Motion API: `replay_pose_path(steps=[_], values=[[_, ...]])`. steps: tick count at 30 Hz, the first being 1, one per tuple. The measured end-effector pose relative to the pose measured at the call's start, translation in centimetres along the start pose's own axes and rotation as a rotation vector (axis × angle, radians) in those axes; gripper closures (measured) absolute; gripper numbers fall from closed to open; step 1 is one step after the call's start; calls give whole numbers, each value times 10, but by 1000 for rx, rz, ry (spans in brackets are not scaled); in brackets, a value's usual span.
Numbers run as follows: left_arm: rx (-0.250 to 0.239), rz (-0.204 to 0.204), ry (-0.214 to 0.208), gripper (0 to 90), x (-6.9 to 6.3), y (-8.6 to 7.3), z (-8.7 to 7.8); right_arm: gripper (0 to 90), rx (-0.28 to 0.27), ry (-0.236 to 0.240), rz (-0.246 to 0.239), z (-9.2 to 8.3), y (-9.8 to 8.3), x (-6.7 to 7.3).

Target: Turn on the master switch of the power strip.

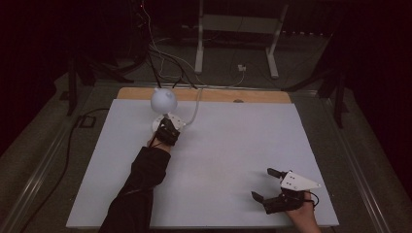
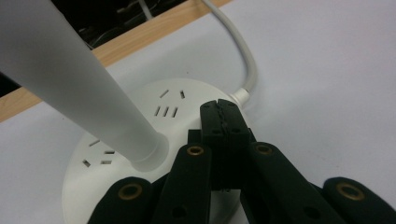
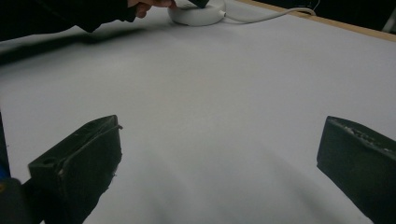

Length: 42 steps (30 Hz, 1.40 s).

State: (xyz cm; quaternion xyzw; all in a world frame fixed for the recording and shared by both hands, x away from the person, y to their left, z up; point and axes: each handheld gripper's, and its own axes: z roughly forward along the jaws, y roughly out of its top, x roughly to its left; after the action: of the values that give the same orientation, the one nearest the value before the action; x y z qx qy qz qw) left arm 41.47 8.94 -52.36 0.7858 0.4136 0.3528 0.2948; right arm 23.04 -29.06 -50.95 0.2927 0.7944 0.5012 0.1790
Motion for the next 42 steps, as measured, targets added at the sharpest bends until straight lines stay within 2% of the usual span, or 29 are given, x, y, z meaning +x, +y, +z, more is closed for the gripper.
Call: replay_pose_path(steps=[1,3,4,7,8,13,14,18,21,25,26,32,33,34,35,36,38,40,42], values=[[9,-11,-14,900,2,1,0,0,-1,1,-1,0,0,0],[17,1,-21,900,3,2,0,0,0,3,-1,0,0,0],[15,-22,-41,900,7,2,0,0,2,4,-1,0,0,0],[22,-32,-53,900,8,3,0,0,0,4,-3,0,0,0],[1,-46,-71,900,10,3,-2,0,-3,2,-1,-1,1,0],[-11,-64,-73,900,14,0,-5,0,-7,-2,3,-1,0,-1],[-28,-74,-92,900,15,0,-9,0,-9,-2,3,-1,0,-1],[-62,-84,-118,900,14,4,-18,0,-9,-3,0,-2,1,0],[-68,-102,-136,900,15,7,-24,0,-8,-3,0,-1,1,0],[-67,-110,-140,900,16,10,-27,0,-6,-1,0,-1,0,0],[-63,-128,-150,900,17,11,-29,0,-6,-1,2,-1,0,0],[-61,-166,-163,900,20,12,-35,0,-5,-1,2,-1,0,0],[-67,-180,-201,900,22,12,-38,0,-5,-1,3,-1,0,0],[-66,-179,-203,900,22,12,-40,0,-5,0,4,-1,0,0],[-66,-179,-203,884,22,12,-40,0,-5,0,4,-1,0,0],[-65,-181,-206,799,23,12,-41,0,-7,-2,2,-1,1,-1],[-61,-194,-243,761,25,11,-44,0,-7,-2,2,-1,1,0],[-60,-192,-256,759,25,11,-46,0,-7,-2,1,-1,1,0],[-52,-196,-279,683,27,12,-49,0,-7,-2,2,-1,1,0]])
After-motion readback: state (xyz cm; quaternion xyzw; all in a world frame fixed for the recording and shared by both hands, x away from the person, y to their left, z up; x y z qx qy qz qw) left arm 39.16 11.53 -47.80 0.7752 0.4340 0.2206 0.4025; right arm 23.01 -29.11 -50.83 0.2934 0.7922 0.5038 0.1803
